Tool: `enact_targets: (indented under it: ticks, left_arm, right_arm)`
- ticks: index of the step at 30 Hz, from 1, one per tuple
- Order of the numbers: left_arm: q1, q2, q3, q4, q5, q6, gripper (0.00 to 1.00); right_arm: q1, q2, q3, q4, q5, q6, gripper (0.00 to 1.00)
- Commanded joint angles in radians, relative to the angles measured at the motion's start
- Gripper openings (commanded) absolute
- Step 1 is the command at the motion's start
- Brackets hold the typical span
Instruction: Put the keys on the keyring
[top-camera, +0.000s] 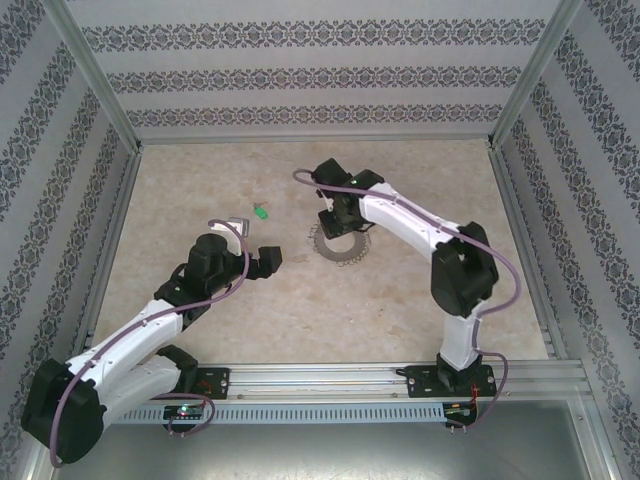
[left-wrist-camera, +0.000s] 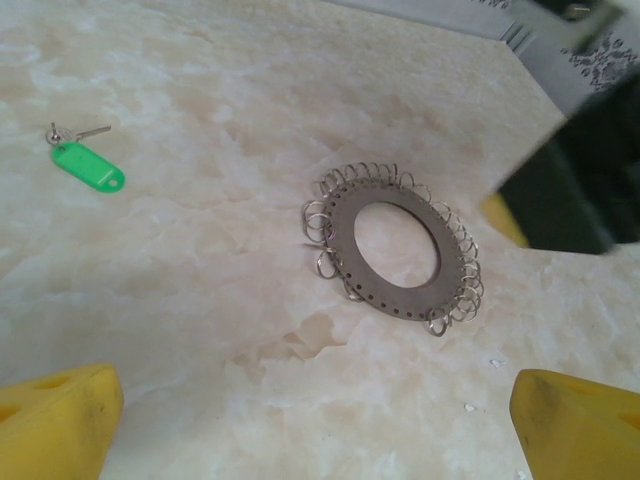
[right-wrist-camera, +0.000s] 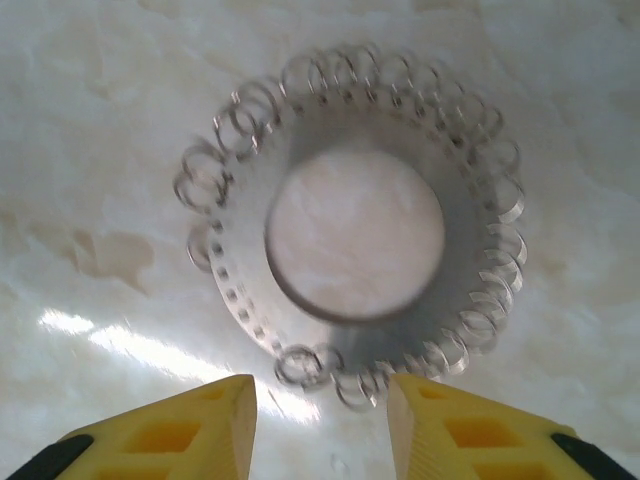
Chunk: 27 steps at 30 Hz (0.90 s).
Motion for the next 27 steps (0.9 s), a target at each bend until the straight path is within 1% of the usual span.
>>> enact_targets:
  ticks: [1,3,5,9,16,21,24,27]
  left_arm:
    - [0.018,0.03,-0.003,0.003,0.009,0.026,0.98]
    - [0.018,0.051,0.004,0.012,0.019,0.021,0.96]
    - [0.019,0.072,0.016,0.018,0.035,0.015,0.96]
    - [0.019,0.08,0.026,0.017,0.041,0.006,0.95]
    - [0.019,0.08,0.026,0.019,0.028,0.006,0.95]
    - [0.018,0.079,0.027,0.013,0.019,0.017,0.96]
    - [0.018,0.078,0.018,0.018,0.014,0.014,0.96]
    - [0.019,0.072,0.003,0.024,0.017,0.003,0.96]
  right_arm:
    - [0.029,-0.077,-0.144,-0.006,0.043,0.017,0.39]
    - [0.039,-0.097,-0.205,0.027,0.021,0.043,0.38]
    - [0.051,-0.081,-0.221,0.044,0.014,0.063,0.37]
    - [0.073,-0.035,-0.206,0.074,0.037,0.084,0.36]
    - [0.081,0.039,-0.164,0.101,0.07,0.094,0.34]
    - [0.097,0.091,-0.087,0.101,0.075,0.087,0.33]
    - [0.101,0.132,-0.007,0.094,0.092,0.074,0.33]
    - [0.102,0.194,0.084,0.073,0.081,0.042,0.34]
